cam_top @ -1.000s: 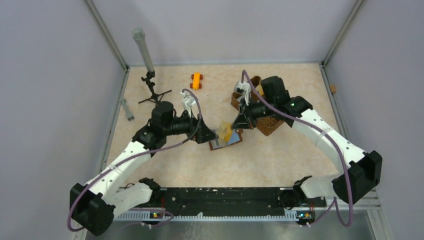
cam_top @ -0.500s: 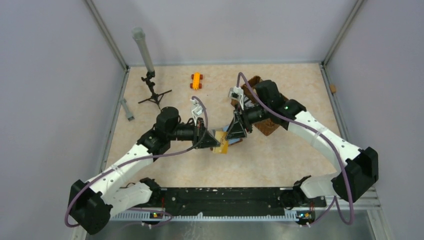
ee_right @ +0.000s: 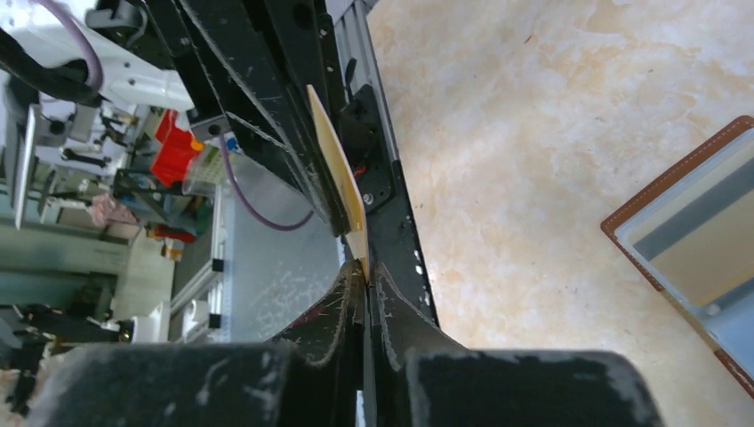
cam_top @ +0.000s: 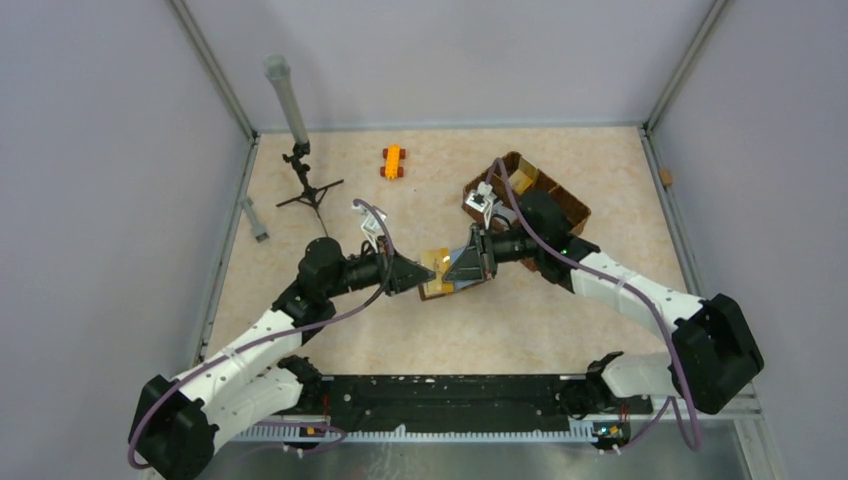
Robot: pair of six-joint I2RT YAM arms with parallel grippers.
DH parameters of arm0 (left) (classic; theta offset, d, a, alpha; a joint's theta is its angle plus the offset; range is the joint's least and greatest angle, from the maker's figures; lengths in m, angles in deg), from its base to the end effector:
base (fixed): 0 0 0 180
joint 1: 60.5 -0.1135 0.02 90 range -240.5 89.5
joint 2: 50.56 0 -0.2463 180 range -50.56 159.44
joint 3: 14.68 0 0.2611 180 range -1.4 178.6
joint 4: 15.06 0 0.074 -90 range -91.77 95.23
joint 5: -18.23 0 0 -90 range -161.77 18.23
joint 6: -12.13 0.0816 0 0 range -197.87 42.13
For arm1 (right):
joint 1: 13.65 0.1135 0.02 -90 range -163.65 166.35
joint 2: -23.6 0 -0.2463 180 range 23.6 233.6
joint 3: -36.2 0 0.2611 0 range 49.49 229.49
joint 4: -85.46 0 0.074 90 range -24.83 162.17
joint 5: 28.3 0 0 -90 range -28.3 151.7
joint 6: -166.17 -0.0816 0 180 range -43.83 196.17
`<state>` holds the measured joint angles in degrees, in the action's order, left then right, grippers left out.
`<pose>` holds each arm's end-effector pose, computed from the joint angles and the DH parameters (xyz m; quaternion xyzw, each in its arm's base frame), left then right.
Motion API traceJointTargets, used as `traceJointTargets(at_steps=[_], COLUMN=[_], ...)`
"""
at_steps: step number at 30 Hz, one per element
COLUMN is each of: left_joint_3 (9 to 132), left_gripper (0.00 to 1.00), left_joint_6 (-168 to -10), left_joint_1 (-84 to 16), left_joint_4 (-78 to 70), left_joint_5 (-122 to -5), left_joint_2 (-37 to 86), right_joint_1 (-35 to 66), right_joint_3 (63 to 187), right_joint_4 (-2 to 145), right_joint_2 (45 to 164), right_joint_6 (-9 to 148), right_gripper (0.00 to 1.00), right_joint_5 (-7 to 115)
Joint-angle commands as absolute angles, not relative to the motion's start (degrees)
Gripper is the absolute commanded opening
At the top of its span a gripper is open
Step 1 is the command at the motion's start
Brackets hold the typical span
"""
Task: Put the credit cards into the card holder
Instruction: Pick up the credit card from the storage box, then insert the credit card into the card holder.
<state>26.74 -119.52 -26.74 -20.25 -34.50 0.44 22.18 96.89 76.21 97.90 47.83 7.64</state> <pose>0.1895 -0.1861 0.2508 0.1688 0.7085 -0.5793 0.3660 0.2203 0.2406 0.2418 -0.2992 0.7242 0.5825 0.2162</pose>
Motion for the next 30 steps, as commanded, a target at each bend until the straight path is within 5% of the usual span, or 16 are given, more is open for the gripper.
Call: traceJointTargets(at_steps=[1,4,7,11,16,30], left_joint_3=[26.93,27.36,28.02,28.05,28.38,31.2], left_gripper=[0.12,0.72,0.88,0.9,0.8,0.65], left_joint_6=[-121.49,-120.16,-119.72,-122.09,-125.76,-125.74], left_joint_1=[-26.68,-26.79,-26.73,-26.79,-26.79,-27.14], left_joint_4=[-24.71,-17.07,-7.34,-0.13,-3.26,-8.97], left_joint_5=[-36.84,-44.06,-53.55,-61.53,-58.7,-59.84], left_joint_2=[-0.08,0.16,0.42,4.29,13.67,28.0], right_joint_1=[22.23,21.55,20.31,19.75,19.4,16.28], right_joint_3=[95.06,95.69,96.13,96.25,96.34,94.07], right_joint_4=[88.16,79.68,71.42,68.21,69.81,77.93], right_joint_2=[94.99,95.75,97.9,102.67,108.27,115.86], right_joint_6=[40.07,43.87,46.81,48.14,48.39,46.8], right_gripper=[0.0,0.0,0.0,0.0,0.0,0.0], right_joint_5=[12.54,19.95,29.19,34.97,39.39,36.1])
